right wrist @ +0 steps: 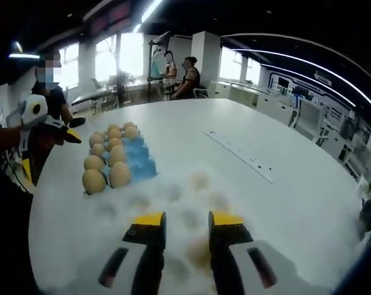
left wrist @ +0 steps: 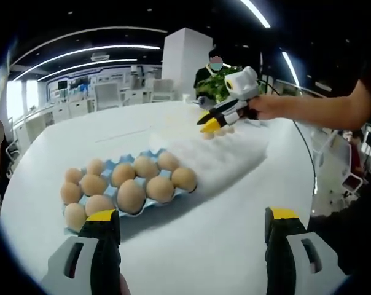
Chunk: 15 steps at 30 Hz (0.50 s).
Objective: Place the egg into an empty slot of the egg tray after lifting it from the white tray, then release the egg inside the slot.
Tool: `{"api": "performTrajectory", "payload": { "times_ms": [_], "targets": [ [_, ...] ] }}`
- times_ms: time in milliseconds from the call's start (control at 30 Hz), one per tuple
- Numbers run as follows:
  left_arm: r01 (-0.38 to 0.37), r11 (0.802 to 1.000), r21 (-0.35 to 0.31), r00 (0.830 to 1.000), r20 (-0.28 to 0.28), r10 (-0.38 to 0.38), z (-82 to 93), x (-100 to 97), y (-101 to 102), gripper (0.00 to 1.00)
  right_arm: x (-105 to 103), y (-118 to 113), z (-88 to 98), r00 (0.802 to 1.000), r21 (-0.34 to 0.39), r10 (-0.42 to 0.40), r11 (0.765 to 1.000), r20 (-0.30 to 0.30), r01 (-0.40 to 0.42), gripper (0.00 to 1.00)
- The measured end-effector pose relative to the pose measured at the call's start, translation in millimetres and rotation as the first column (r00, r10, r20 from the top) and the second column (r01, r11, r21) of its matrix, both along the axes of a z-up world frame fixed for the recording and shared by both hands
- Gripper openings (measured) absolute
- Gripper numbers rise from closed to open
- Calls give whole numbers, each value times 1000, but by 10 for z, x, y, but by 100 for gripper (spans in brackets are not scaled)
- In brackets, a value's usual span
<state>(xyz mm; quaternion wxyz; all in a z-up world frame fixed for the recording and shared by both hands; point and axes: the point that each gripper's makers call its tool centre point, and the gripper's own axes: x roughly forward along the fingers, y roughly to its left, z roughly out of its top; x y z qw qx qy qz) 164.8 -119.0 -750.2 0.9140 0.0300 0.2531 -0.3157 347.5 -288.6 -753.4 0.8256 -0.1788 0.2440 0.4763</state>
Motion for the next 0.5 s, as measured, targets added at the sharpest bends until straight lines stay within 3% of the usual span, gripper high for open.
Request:
{"api": "performTrajectory", "payload": {
  "times_ms": [333, 500],
  "targets": [
    [20, 1000, -11, 1000, -6, -20, -11, -13, -44, 100, 51, -199, -99, 1000, -52, -19, 998, -3, 19, 27],
    [46, 998, 37, 999, -10, -46, -59, -32, -60, 100, 77, -288, -170, 999, -87, -40, 995, -16, 39, 26]
  ]
}}
